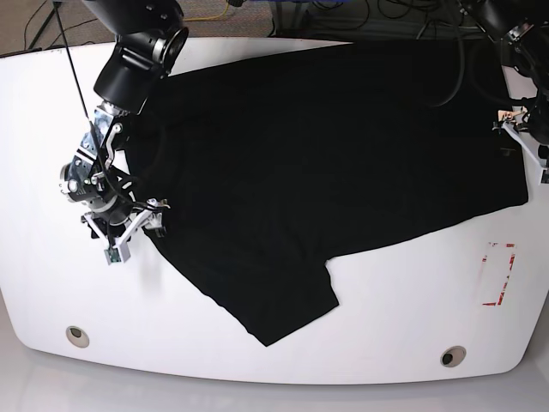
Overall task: Layout the t-shirt on the table in an organized manner, then fold the t-shirt properly
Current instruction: 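Release and regrasp the shirt edge with the right gripper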
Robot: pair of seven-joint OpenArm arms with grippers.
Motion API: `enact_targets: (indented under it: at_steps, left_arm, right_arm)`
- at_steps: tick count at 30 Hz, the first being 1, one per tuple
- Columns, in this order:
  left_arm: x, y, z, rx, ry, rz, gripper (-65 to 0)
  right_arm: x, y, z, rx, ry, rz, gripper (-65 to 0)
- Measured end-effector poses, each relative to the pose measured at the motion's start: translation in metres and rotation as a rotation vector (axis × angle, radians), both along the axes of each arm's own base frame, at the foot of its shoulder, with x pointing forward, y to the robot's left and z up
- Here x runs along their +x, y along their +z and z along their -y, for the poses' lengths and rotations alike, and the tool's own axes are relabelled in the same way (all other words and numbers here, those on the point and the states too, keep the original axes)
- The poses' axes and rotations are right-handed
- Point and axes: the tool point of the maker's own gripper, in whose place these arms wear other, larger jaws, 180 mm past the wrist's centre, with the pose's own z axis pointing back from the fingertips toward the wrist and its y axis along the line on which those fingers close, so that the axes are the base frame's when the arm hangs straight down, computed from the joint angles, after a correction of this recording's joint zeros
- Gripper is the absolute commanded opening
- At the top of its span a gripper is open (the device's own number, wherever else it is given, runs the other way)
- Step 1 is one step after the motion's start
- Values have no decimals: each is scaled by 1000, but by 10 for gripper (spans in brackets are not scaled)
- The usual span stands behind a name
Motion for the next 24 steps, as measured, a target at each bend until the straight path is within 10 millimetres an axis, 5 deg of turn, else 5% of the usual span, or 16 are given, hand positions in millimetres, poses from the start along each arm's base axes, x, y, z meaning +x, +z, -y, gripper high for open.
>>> enact_targets:
  at_steps: [13,24]
  left_arm:
    - [18,-27,-4,-83,49,-42,-174]
    - [23,-17,-12,-58,46,6,-174]
  right_arm:
    - [19,-43,1,156,-35,-41,-163]
    - [30,-43,-6,231,-56,6,-168]
